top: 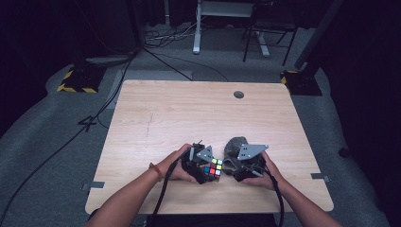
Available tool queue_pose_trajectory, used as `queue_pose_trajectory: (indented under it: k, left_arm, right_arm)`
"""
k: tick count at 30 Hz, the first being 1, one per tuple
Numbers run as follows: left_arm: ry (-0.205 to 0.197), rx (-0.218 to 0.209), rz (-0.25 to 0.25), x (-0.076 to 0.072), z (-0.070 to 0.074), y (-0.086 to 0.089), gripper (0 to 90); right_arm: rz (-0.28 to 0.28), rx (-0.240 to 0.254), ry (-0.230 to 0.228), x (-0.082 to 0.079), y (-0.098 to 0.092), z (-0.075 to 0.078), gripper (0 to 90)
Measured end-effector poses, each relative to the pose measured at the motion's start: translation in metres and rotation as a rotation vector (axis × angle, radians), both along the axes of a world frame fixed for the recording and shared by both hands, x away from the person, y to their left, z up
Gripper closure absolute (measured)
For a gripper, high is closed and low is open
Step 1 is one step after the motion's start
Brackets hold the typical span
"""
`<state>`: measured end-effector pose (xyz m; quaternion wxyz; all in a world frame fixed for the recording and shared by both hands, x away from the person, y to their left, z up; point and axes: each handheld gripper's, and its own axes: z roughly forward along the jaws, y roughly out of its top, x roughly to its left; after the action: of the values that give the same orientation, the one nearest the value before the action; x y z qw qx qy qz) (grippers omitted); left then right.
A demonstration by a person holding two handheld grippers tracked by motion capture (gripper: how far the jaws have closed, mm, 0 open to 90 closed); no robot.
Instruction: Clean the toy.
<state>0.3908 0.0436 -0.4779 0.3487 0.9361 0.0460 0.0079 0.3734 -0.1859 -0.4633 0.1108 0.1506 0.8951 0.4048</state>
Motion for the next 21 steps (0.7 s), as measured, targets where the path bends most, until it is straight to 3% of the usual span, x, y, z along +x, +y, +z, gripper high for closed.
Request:
queue_pose_trajectory:
  k: [4, 7, 9, 11, 12, 14, 17, 21]
  left_arm:
    - [0.009, 0.001, 0.006, 0.000, 0.000, 0.001, 22.7]
    - [-0.001, 0.019, -0.008, 0.000, 0.002, 0.004, 27.7]
    - [0.017, 0.013, -0.008, 0.001, 0.003, 0.006, 33.2]
    - [0.021, 0.009, -0.004, 0.001, 0.003, 0.006, 32.2]
    - [0.020, 0.017, -0.007, 0.001, 0.004, 0.004, 26.3]
    - [0.015, 0.023, -0.009, 0.001, 0.005, 0.000, 17.6]
    - [-0.011, 0.044, -0.010, 0.000, 0.004, -0.005, 18.0]
    - [0.019, 0.036, -0.014, 0.001, 0.002, -0.007, 27.8]
  right_arm:
    - [-0.011, 0.049, 0.001, 0.002, 0.006, 0.006, 32.9]
    - [-0.002, 0.036, -0.037, 0.000, 0.011, 0.012, 34.2]
    - [0.001, 0.039, -0.036, 0.000, 0.013, 0.012, 36.2]
    - [-0.002, 0.045, -0.036, -0.001, 0.011, 0.012, 35.7]
    - [-0.004, 0.047, -0.039, -0.002, 0.007, 0.012, 35.7]
    - [-0.015, 0.006, -0.035, 0.000, 0.002, 0.010, 35.0]
    - [-0.020, -0.007, -0.006, 0.005, -0.004, 0.003, 37.2]
    - [0.011, -0.081, -0.001, 0.006, 0.005, -0.008, 36.3]
